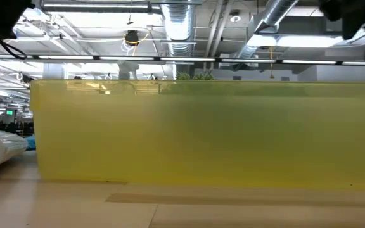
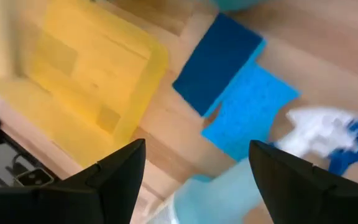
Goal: Pick & Place Kitchen Items
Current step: Put the white spray bottle into the bottom yellow bin
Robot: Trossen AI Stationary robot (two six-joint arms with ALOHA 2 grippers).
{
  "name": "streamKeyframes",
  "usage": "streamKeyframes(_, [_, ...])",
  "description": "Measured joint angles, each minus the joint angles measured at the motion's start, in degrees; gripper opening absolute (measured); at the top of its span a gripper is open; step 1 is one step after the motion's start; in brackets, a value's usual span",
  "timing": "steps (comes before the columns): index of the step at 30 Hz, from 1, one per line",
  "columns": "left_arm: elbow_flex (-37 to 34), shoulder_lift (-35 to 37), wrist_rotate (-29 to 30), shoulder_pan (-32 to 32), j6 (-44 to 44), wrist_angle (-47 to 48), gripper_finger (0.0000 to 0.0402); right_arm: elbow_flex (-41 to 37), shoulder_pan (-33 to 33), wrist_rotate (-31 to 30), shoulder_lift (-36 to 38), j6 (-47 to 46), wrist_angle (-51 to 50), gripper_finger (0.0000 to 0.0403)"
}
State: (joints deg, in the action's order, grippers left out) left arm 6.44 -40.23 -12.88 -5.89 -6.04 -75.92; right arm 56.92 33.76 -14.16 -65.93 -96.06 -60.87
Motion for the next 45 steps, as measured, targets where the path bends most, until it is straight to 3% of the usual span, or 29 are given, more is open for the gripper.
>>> streamKeyframes(8, [0.0, 0.0, 0.0, 0.0, 0.0, 0.0, 0.0289, 0.0, 12.5, -2.3, -7.1, -25.7, -4.4, 0.0276])
streamKeyframes(12, [0.0, 0.0, 0.0, 0.0, 0.1, -0.2, 0.0289, 0.0, 14.2, 2.0, -9.9, -34.7, -5.7, 0.0276])
streamKeyframes(27, [0.0, 0.0, 0.0, 0.0, 0.8, -1.0, 0.0290, -1.0, 10.9, 3.8, -11.2, -34.5, -10.9, 0.0276])
streamKeyframes(45, [0.0, 0.0, 0.0, 0.0, 2.0, -1.6, 0.0290, -14.1, 9.1, 3.5, -10.9, -38.5, 6.1, 0.0276])
